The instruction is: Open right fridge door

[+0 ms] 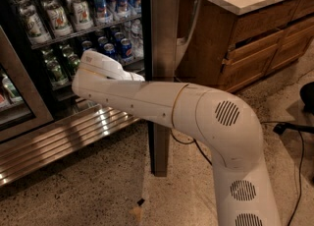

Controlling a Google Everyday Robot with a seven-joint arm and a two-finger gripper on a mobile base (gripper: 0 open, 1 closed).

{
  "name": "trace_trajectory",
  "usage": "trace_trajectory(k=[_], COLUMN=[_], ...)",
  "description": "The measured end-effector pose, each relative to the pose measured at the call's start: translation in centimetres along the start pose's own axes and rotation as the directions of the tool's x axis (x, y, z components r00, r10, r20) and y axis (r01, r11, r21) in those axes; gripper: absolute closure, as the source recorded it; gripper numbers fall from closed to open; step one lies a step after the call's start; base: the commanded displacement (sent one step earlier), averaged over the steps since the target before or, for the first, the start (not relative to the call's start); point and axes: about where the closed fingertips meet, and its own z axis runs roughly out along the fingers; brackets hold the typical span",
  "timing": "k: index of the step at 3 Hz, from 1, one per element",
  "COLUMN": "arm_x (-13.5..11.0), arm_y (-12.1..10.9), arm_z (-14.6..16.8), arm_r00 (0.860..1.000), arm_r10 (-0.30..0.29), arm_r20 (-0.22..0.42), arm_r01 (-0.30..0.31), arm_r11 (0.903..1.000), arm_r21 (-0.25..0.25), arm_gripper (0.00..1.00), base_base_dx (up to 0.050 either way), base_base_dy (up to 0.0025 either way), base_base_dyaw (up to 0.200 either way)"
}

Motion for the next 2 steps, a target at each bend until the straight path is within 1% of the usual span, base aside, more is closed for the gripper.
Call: trace_trajectory(k=[1,2], arm_x=[0.00,0.00], arm_y=[0.01,0.01], arm_z=[0.00,0.00], arm_r00=[1.000,1.000], arm_r10=[0.000,0.000], arm_r20=[0.000,0.000], arm_r01=[0.000,0.000], arm_r11=[1.0000,1.0000], arm_r21=[0.000,0.000], arm_gripper=[1.00,1.00], base_base_dx=[0.000,0.000], base_base_dy=[-0.00001,0.00000], base_base_dyaw=[-0.200,0.000])
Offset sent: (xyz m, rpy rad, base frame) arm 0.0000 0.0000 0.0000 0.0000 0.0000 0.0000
